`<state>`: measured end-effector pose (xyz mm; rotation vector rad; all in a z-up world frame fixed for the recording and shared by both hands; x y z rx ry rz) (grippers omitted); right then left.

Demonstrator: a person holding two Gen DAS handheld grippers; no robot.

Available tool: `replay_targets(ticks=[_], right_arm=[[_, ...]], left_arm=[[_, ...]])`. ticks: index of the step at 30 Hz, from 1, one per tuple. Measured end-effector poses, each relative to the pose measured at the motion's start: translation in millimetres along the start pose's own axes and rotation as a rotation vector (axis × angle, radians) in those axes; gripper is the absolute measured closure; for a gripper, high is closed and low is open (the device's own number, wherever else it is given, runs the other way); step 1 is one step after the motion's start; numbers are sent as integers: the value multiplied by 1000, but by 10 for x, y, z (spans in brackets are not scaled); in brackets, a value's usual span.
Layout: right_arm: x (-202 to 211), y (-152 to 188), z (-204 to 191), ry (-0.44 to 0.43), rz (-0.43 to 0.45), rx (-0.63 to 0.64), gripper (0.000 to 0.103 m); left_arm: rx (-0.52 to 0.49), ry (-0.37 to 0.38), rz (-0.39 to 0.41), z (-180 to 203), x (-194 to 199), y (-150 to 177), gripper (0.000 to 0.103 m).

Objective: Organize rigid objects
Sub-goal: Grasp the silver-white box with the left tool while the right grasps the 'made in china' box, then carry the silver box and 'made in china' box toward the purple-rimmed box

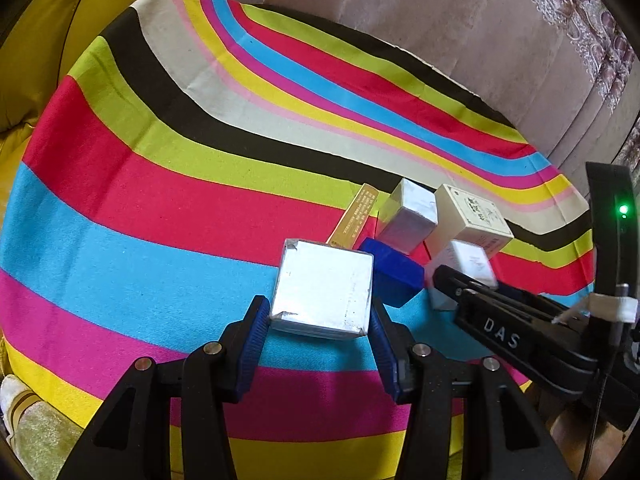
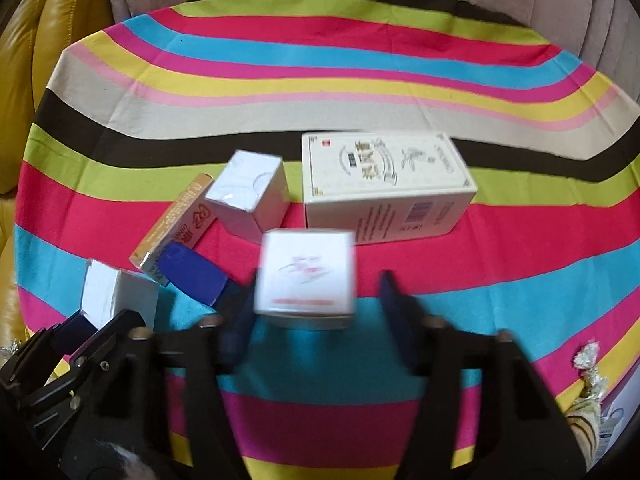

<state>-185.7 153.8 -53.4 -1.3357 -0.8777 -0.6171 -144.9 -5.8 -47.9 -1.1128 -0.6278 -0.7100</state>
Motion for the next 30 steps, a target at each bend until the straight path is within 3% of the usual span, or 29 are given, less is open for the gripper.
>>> replay_targets(ticks=[17, 25, 30], right_arm=[[399, 226, 150, -6, 89, 12, 59], [634, 368, 338, -11, 96, -13, 59], [847, 542, 500, -5, 93, -32, 59]], left_arm=[[-139, -158, 39, 300, 216, 117, 53], [-80, -137, 43, 360, 488, 199, 53], [-101, -102, 39, 553, 614, 331, 53]])
Point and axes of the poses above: each gripper's, at about its wrist camera, not at the fingertips, and x roughly against the way its jaws point, z to its right, y to its underside, the point moved 2 cm from there along -x, roughly the way its jaws point, and after that the axes turned 3 degrees about x, right-handed, at the moved point
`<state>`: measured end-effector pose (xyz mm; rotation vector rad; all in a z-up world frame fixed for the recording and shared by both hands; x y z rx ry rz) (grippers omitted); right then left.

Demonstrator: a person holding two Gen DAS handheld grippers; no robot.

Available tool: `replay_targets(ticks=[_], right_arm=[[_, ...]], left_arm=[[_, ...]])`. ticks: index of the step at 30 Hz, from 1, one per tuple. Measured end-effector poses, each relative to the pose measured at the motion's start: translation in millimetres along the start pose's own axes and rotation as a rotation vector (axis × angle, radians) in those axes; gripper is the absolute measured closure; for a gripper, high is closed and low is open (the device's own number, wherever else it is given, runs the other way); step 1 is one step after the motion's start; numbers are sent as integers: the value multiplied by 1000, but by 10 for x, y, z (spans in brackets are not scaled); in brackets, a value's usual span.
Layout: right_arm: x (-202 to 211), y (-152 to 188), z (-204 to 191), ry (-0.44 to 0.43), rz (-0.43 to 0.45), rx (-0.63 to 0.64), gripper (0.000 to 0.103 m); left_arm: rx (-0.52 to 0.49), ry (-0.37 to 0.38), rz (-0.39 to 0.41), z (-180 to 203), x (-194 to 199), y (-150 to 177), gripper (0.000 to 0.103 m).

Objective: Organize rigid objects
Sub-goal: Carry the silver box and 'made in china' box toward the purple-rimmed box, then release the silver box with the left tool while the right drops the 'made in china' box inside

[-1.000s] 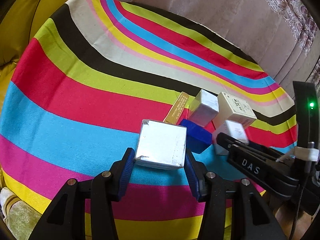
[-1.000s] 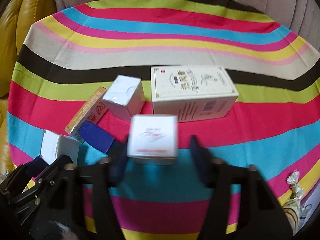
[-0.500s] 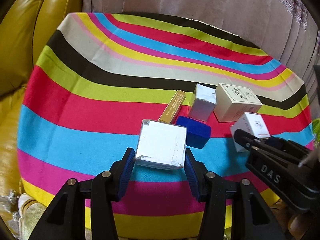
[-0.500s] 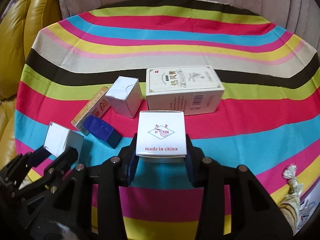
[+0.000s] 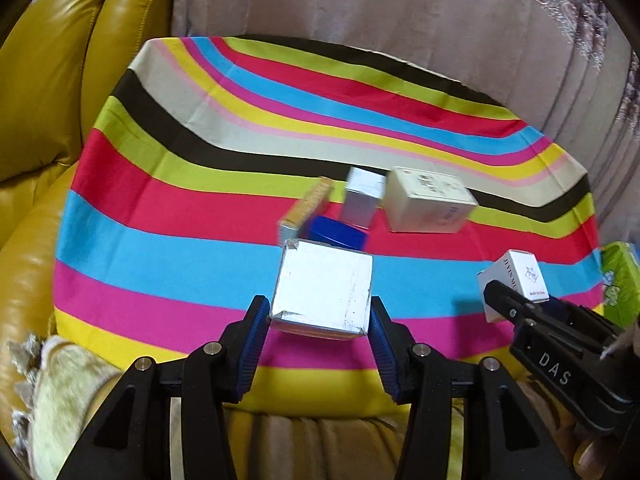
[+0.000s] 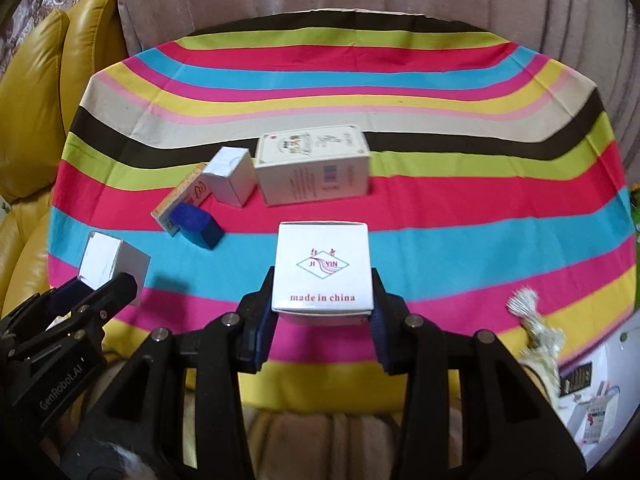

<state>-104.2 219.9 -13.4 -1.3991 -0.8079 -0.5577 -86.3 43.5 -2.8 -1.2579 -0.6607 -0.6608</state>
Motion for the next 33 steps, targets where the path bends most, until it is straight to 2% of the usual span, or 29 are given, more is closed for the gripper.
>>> replay_targets(ticks=[9, 18, 27, 28, 29, 33], right_arm=[[436, 298, 616, 48, -1, -69, 58], [823, 735, 1449, 197, -26, -150, 58], [1177, 1199, 2372, 339, -68, -258, 58], [1208, 1240, 2450, 351, -78, -265, 52], [1240, 1284, 2525, 362, -94, -269, 42], [1386, 1390, 2694, 411, -111, -288, 29]], left_arm=[[-87, 82, -17, 546, 164, 201, 53], [-190, 178, -48, 1198, 307, 417, 53], [-363, 301, -93, 2127, 421, 787, 53], [-377, 309, -96, 2191, 428, 813, 53], [-404, 327, -101, 2314, 443, 868, 53], [-470, 401, -133, 2641, 459, 1037, 53]])
Point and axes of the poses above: each gripper's, at about its wrist camera, not at the fingertips, and x roughly against the way its jaws point, z to its right, y to its underside, the point moved 2 cm from there along -x, roughly the way its jaws point, and after that the axes turned 3 degrees about x, right-handed, at the moved point
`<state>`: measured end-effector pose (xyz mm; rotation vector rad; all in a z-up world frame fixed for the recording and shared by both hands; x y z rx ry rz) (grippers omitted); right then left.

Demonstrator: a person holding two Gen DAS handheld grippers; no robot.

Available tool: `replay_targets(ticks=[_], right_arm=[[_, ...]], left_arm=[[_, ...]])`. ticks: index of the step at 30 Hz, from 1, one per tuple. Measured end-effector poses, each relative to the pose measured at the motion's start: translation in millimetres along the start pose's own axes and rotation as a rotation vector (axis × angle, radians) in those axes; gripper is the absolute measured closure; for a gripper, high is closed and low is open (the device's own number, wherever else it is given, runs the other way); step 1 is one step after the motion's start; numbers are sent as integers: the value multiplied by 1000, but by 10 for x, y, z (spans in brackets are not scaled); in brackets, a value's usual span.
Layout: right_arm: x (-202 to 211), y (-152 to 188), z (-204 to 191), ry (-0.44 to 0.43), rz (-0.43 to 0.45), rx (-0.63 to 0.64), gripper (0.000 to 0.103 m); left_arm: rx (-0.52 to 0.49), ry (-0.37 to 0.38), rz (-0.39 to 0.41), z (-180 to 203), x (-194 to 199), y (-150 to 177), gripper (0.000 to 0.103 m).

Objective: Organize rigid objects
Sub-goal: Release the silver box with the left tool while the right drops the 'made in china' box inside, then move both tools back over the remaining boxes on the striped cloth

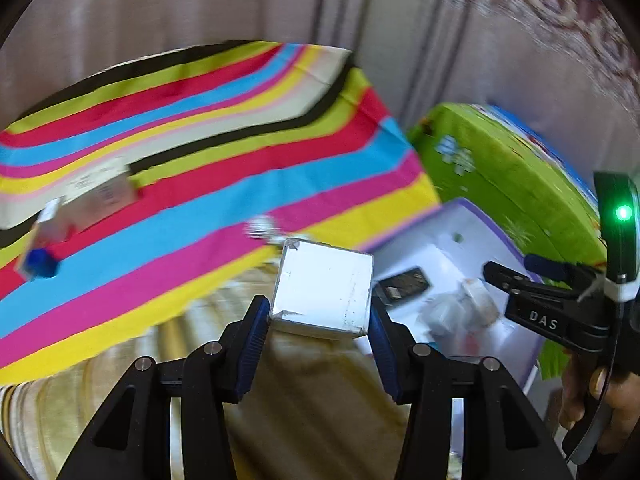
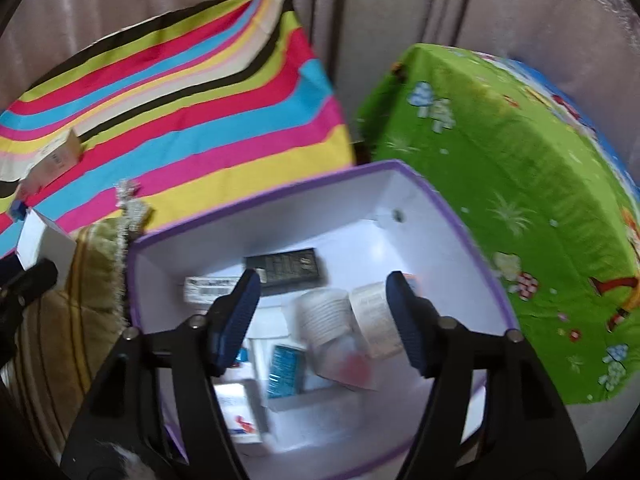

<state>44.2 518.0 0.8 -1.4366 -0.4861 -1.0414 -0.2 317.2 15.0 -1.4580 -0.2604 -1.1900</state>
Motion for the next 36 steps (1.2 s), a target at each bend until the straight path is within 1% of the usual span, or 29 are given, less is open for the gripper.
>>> replay_targets(ticks=[1, 3, 4, 5, 6, 8, 9, 10, 11, 12, 14, 16, 18, 19, 20, 22, 25, 28, 31, 32, 33, 35, 36], right_arm=[[5, 4, 30, 6, -12, 3, 26], [13, 7, 85, 28, -53, 4, 26], [18, 15, 103, 33, -63, 2, 26], [38, 16, 129, 18, -70, 2, 26], [69, 14, 133, 18, -70, 15, 26], [208, -58, 107, 44, -64, 63, 26], [261, -86, 81, 38, -70, 75, 26], [371, -158, 52, 1, -72, 86, 26], [555, -273, -8, -64, -57, 104, 26], [673, -337, -60, -79, -45, 128, 26], [1140, -558, -264, -112, 35, 228, 26], [1520, -714, -404, -145, 103, 283, 26], [1965, -903, -528, -202, 174, 319, 26], [2082, -963, -566, -220, 195, 327, 26], [2279, -1044, -635, -237, 234, 344, 26], [2486, -1137, -742, -244, 284, 364, 26], [2606, -1206, -941, -275, 308, 373, 26], [2551, -1226, -1116, -307, 265, 390, 26], [2488, -1224, -1246, -310, 243, 411, 26], [2478, -1230, -1286, -323, 227, 413, 26], [2483, -1238, -1289, -332, 225, 419, 26], [2506, -1246, -1287, -318, 244, 422, 26], [2503, -1257, -1275, -321, 236, 416, 26]], left_arm=[[-10, 21, -9, 54, -31, -3, 52], [-38, 50, -40, 181, -92, 8, 47], [-55, 60, -52, 240, -118, 16, 41], [-64, 61, -53, 266, -116, 25, 38], [-65, 59, -51, 266, -106, 24, 38], [-39, 49, -43, 179, -50, 5, 37], [-20, 31, -34, 92, -3, -13, 37], [3, 2, -28, -23, 41, -29, 37], [27, -30, -24, -142, 82, -41, 37], [55, -66, -19, -295, 128, -52, 37], [116, -144, -4, -609, 232, -70, 37], [184, -231, 7, -974, 363, -69, 36], [246, -278, 17, -1283, 478, -41, 35], [286, -313, 29, -1499, 570, -20, 35], [310, -340, 38, -1643, 628, -1, 34], [354, -375, 52, -1892, 733, 36, 34], [401, -394, 75, -2178, 872, 75, 34], [415, -400, 94, -2327, 944, 73, 34], [411, -413, 103, -2447, 954, 47, 34], [410, -419, 103, -2495, 942, 37, 34], [409, -421, 101, -2528, 938, 31, 34], [417, -424, 90, -2647, 900, 8, 34], [417, -426, 85, -2696, 877, -10, 34]])
Point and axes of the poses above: each gripper's, at about its wrist camera, not at the fingertips, and x roughly against the way its jaws point, z to its right, y to its underside, the point moved 2 cm from there along -x, roughly the way its jaws point, and after that the axes turned 3 degrees about x, right-handed, at the moved point
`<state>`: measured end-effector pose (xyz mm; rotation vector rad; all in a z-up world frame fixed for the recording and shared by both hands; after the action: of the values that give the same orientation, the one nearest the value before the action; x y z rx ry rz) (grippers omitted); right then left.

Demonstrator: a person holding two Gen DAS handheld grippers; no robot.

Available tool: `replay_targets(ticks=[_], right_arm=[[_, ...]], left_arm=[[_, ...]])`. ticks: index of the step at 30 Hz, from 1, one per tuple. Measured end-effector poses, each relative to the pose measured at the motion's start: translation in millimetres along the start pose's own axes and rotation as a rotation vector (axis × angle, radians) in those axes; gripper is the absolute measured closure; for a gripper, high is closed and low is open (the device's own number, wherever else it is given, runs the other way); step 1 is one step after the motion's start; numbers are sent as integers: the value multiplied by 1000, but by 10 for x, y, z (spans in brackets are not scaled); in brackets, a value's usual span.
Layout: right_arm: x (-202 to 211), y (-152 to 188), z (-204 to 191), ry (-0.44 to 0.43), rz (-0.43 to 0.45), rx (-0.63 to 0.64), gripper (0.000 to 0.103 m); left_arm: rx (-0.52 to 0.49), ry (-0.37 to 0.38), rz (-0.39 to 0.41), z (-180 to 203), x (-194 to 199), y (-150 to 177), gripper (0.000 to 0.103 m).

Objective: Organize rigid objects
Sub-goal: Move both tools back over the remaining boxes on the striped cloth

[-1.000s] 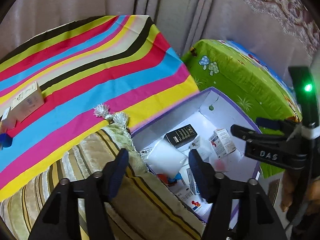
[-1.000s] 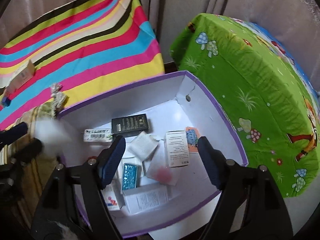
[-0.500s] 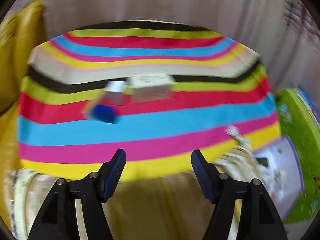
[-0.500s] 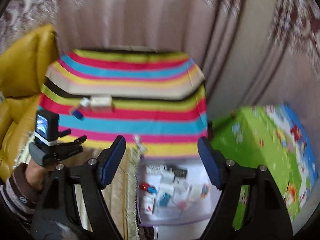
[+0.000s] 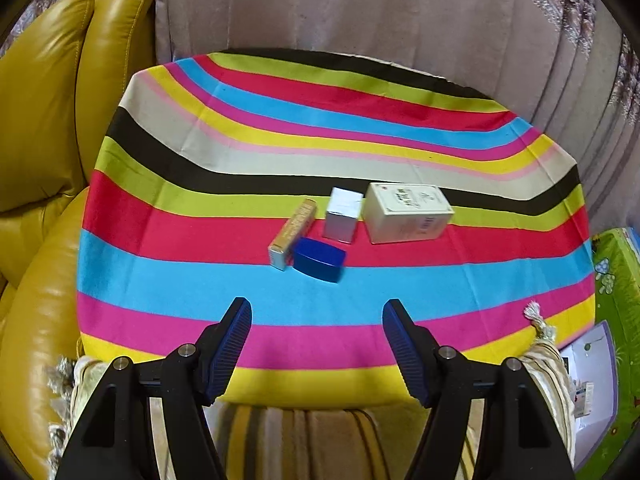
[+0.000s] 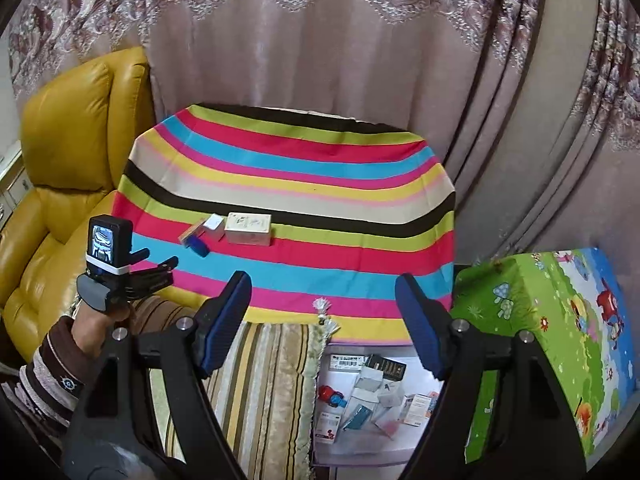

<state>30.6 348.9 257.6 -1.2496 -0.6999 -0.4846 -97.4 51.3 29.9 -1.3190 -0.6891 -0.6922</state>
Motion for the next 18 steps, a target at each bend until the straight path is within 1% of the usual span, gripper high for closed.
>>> replay_targets(ticks=[1, 4, 7, 11, 15, 17, 18], right_arm=[[7, -11, 4, -11, -12, -6, 26], [65, -52, -77, -5, 28, 17, 26], [-69, -117, -94, -36, -9, -8, 26], [-166, -175, -238, -59, -25, 28, 26], [-223, -210, -285, -76, -36, 19, 26], [-212, -240, -279, -76, -22, 14, 26], [-234, -254, -260, -80, -31, 4, 26]], left_arm=[[-5, -6, -5, -26, -44, -26, 34], [5, 12, -27, -93, -172, -99, 34], [10, 0, -42, -174, -308, -173, 34], [31, 11, -67, -262, -493, -294, 34], [24, 4, -82, -298, -728, -444, 34], [31, 31, -103, -306, -848, -502, 35], [30, 45, -110, -309, -910, -530, 35]])
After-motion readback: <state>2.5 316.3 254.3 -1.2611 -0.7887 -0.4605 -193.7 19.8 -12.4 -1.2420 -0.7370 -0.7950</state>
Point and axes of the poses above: each gripper's, at about its wrist camera, not at the fingertips, and x roughly against the way its jaws point, z to its right, y to its underside, the point moved 2 cm from there along -x, roughly the way its jaws point, and after that the axes turned 3 degrees about x, right-handed, at the moved point
